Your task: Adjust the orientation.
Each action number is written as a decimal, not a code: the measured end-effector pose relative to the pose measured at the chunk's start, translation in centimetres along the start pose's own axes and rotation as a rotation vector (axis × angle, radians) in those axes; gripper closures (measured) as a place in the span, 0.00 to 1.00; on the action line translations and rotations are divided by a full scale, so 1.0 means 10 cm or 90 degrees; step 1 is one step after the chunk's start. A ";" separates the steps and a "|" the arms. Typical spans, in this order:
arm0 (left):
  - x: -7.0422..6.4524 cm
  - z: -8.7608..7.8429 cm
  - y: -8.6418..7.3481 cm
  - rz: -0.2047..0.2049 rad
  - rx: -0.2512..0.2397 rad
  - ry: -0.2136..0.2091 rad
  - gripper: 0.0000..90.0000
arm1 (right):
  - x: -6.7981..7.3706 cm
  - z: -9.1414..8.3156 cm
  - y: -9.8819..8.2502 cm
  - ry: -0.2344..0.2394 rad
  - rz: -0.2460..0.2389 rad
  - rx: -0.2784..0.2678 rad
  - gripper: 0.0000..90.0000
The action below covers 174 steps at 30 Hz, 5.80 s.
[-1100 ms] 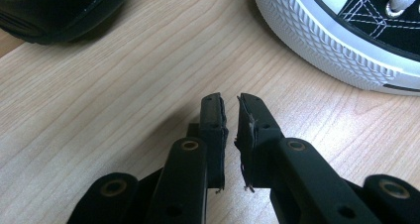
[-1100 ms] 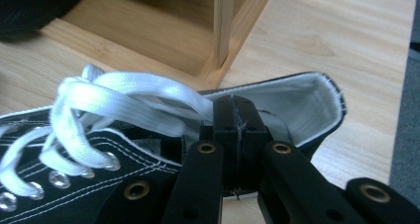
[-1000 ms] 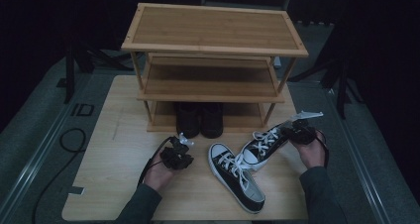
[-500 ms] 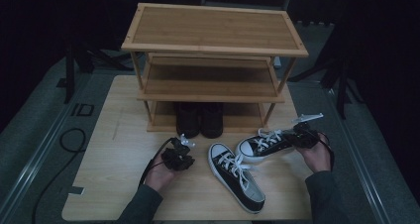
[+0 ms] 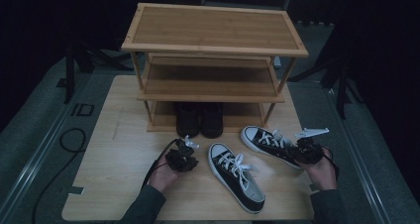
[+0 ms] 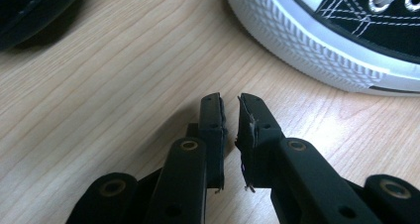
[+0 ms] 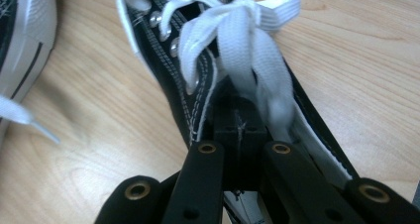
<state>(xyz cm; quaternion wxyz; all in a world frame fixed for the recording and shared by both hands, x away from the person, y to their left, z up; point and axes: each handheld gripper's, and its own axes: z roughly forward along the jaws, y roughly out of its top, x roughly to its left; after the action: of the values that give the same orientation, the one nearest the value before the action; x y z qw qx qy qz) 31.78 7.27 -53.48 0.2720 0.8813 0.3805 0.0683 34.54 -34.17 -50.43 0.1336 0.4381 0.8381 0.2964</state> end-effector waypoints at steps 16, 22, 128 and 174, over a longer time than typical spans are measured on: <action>-0.05 0.03 0.04 0.008 -0.001 -0.008 0.90 | 0.22 -0.27 -0.05 0.013 -0.035 -0.018 0.92; -0.06 0.04 0.04 0.010 0.000 -0.009 0.90 | 0.25 -0.40 -0.05 0.033 -0.013 -0.053 0.77; -0.73 0.19 0.17 0.123 0.030 -0.106 1.00 | 0.55 -0.46 0.06 0.092 -0.033 -0.099 0.69; -0.64 0.22 0.26 0.104 0.012 -0.100 0.96 | 0.57 -0.46 0.04 0.098 -0.037 -0.093 0.66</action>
<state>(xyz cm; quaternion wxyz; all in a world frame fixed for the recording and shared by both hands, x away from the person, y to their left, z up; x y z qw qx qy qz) 29.65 0.29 -53.38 0.2864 0.9145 0.2851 0.0173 29.26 -31.16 -46.35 0.1092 0.3786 0.8344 0.3854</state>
